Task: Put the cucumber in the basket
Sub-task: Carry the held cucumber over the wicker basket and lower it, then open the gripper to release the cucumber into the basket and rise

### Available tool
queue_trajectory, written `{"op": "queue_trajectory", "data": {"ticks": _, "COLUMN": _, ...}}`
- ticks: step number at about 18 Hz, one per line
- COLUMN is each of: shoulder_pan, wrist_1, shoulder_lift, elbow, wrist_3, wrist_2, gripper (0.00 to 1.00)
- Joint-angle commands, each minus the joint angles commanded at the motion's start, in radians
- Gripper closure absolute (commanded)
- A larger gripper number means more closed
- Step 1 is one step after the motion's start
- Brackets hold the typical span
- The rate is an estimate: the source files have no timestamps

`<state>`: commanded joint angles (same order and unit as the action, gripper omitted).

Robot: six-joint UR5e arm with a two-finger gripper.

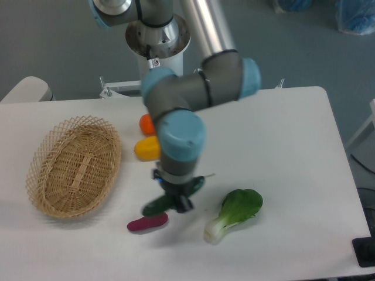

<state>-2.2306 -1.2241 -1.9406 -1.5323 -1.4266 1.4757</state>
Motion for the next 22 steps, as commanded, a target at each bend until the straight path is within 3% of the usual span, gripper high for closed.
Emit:
{"op": "queue_trajectory", "data": {"ticks": 5, "shoulder_pan": 0.074, "wrist_1": 0.005, "shoulder_lift": 0.048, "elbow": -0.1, "wrist_3": 0.04, "wrist_2": 0.006, "gripper": 0.77}}
{"op": "queue_trajectory", "data": {"ticks": 8, "shoulder_pan": 0.115, "wrist_1": 0.009, "shoulder_lift": 0.08, "elbow": -0.161, "wrist_3": 0.141, "wrist_2": 0.002, "gripper": 0.77}}
{"op": "queue_trajectory", "data": {"ticks": 12, "shoulder_pan": 0.176, "wrist_1": 0.021, "shoulder_lift": 0.065, "elbow": -0.167, "wrist_3": 0.392, "wrist_2": 0.0, "gripper": 0.76}}
{"op": "queue_trajectory", "data": {"ticks": 16, "shoulder_pan": 0.261, "wrist_1": 0.147, "shoulder_lift": 0.013, "elbow": -0.169, "wrist_3": 0.689, "wrist_2": 0.0, "gripper": 0.73}}
{"op": "queue_trajectory", "data": {"ticks": 20, "shoulder_pan": 0.296, "wrist_1": 0.173, "shoulder_lift": -0.012, "elbow": -0.172, "wrist_3": 0.768, "wrist_2": 0.0, "gripper": 0.7}}
{"op": "queue_trajectory", "data": {"ticks": 22, "shoulder_pan": 0.302, "wrist_1": 0.173, "shoulder_lift": -0.015, "elbow": -0.178, "wrist_3": 0.775, "wrist_2": 0.0, "gripper": 0.63}}
